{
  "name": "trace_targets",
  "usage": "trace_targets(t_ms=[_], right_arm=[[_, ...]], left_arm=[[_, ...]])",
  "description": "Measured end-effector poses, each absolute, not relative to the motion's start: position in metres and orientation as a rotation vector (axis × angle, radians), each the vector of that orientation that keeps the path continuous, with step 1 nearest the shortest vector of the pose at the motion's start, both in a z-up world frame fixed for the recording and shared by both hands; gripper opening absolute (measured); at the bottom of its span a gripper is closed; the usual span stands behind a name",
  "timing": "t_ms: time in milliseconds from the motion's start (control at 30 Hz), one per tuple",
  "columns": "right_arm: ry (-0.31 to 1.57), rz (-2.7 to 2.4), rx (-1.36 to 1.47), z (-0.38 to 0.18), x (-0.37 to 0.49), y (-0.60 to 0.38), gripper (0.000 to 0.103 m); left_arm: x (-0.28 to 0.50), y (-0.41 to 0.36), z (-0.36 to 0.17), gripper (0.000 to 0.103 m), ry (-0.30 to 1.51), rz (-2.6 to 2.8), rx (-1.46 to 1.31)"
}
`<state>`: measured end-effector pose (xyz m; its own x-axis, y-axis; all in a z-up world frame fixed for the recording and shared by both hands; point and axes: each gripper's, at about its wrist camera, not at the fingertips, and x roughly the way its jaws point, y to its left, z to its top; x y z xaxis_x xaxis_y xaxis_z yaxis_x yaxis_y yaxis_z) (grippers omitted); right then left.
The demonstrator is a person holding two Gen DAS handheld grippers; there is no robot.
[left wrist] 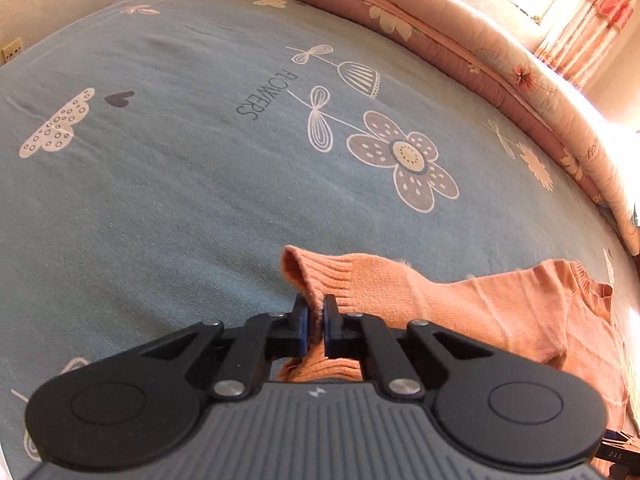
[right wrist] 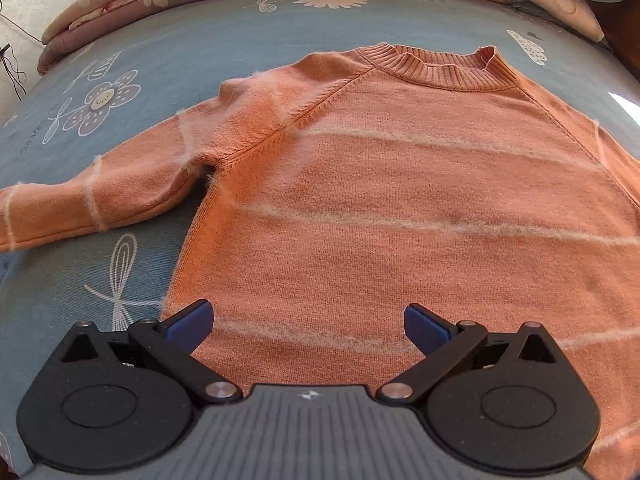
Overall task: Fold clothes
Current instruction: 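Pull the pinched sleeve cuff outward with the left gripper, straightening the sleeve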
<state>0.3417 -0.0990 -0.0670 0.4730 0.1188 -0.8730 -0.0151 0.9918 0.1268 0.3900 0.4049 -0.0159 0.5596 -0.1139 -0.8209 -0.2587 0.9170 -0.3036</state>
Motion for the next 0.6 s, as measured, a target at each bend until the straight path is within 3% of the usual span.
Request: trace_targets(t_ms=[600], right_arm=[[1.055,0.141,0.070,-0.067,0.345,-0.094,0.101]], left_arm=[[0.407,0.430,-0.028,0.005,0.947,0.223,-0.454]])
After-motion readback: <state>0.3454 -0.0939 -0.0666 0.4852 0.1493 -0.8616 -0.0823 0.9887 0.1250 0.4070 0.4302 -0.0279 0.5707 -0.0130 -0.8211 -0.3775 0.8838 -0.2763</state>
